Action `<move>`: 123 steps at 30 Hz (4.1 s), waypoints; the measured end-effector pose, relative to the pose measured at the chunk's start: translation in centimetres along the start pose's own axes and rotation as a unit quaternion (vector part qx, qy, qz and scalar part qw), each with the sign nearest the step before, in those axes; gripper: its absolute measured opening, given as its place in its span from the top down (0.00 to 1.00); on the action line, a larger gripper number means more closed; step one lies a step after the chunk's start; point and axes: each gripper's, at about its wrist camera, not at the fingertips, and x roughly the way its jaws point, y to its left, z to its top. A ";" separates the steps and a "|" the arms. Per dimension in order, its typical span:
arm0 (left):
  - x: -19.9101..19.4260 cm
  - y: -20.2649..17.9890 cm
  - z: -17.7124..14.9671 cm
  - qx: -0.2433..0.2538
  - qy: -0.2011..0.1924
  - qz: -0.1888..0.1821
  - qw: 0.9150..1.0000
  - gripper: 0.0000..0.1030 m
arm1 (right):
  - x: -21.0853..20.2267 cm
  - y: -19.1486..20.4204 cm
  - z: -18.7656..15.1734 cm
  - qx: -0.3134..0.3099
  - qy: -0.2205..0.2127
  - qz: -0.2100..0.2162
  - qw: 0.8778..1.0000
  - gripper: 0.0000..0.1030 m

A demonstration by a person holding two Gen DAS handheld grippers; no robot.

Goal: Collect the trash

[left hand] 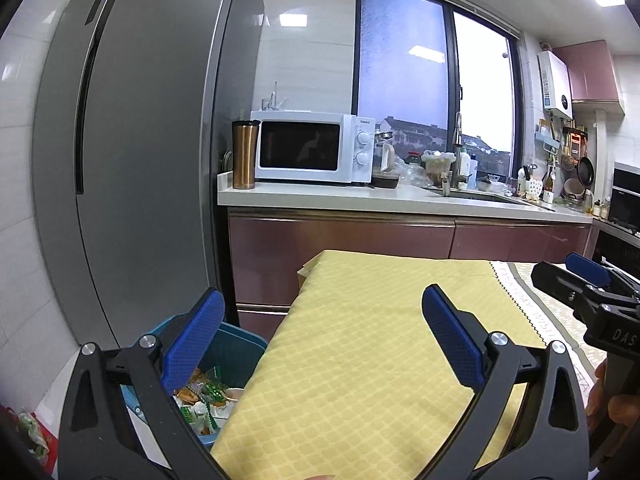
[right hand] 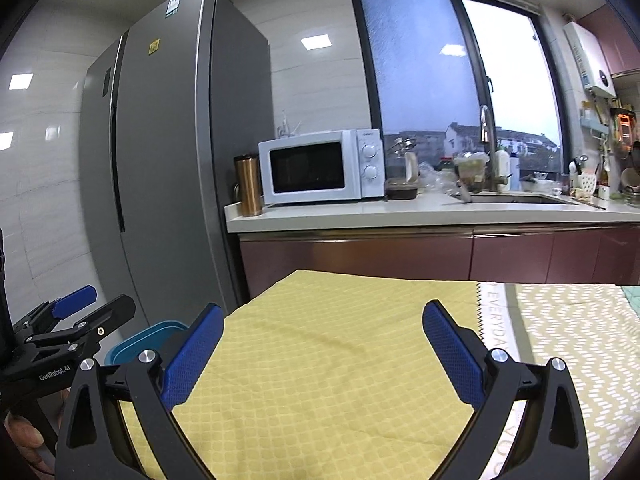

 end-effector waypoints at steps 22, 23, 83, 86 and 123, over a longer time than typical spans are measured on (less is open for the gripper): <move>-2.0 -1.3 -0.1 0.013 -0.022 0.016 1.000 0.05 | -2.4 -0.7 -0.8 0.004 -0.015 -0.017 1.000 0.07; -2.1 -1.3 -0.1 0.013 -0.023 0.017 0.999 0.05 | -2.4 -0.7 -0.7 0.004 -0.016 -0.017 1.000 0.07; -1.9 -1.5 -0.1 0.017 -0.027 0.017 0.999 0.05 | -3.3 -1.1 -1.2 0.013 -0.013 -0.030 0.999 0.07; -1.8 -1.5 -0.2 0.018 -0.027 0.017 0.999 0.05 | -3.3 -1.3 -1.2 0.014 -0.014 -0.030 0.999 0.07; -0.6 -2.4 -1.4 0.018 -0.017 0.018 1.000 0.06 | -2.6 -2.3 -1.2 0.021 -0.006 -0.032 0.999 0.07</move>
